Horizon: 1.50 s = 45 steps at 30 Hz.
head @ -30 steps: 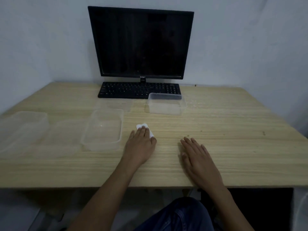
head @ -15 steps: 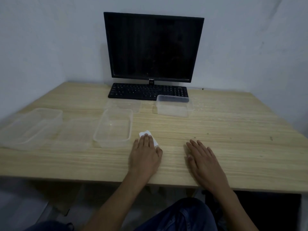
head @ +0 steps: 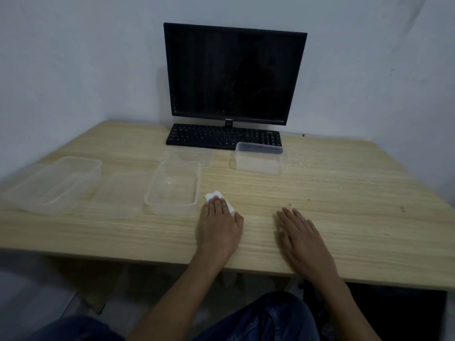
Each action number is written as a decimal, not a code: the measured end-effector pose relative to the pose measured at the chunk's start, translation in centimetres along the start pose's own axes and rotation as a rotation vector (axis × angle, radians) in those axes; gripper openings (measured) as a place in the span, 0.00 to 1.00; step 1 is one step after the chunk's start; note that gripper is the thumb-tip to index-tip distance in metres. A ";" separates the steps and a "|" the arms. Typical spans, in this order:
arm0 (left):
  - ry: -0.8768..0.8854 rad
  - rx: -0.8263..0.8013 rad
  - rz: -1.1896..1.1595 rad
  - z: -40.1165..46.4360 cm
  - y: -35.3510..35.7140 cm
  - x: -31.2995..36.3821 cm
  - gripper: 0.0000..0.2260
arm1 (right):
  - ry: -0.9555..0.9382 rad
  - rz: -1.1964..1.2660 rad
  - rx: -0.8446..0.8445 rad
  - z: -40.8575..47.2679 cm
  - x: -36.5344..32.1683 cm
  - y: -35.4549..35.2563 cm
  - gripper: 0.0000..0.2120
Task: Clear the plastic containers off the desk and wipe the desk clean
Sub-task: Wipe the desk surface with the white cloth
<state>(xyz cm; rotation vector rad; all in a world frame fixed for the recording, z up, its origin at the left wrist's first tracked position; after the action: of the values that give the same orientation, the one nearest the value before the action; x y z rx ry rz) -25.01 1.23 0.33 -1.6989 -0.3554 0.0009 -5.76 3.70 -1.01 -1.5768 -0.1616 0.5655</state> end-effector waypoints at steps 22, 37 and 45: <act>0.090 -0.016 0.132 0.9 2.9 1.8 0.42 | -0.015 0.009 0.045 0.1 0.1 0.1 0.36; -0.122 -0.058 -0.162 2.1 0.4 0.0 0.29 | -0.038 0.046 0.072 -0.1 0.0 -0.3 0.36; -0.179 -0.056 -0.162 3.4 0.0 -0.2 0.29 | -0.057 0.061 0.084 -0.1 -0.3 -0.4 0.36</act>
<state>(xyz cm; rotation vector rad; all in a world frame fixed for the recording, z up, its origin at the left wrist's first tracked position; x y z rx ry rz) -25.84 4.48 -0.29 -1.7256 -0.6315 0.0244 -5.85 3.56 -0.53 -1.4887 -0.1313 0.6568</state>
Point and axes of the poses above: each hand's wrist, its own z-axis towards the middle knuckle, its own y-axis out of the palm, x = y × z, the point moved 5 cm from there along z, towards the middle knuckle, and after that the axes turned 11 degrees about -x, right-handed, at the moved point
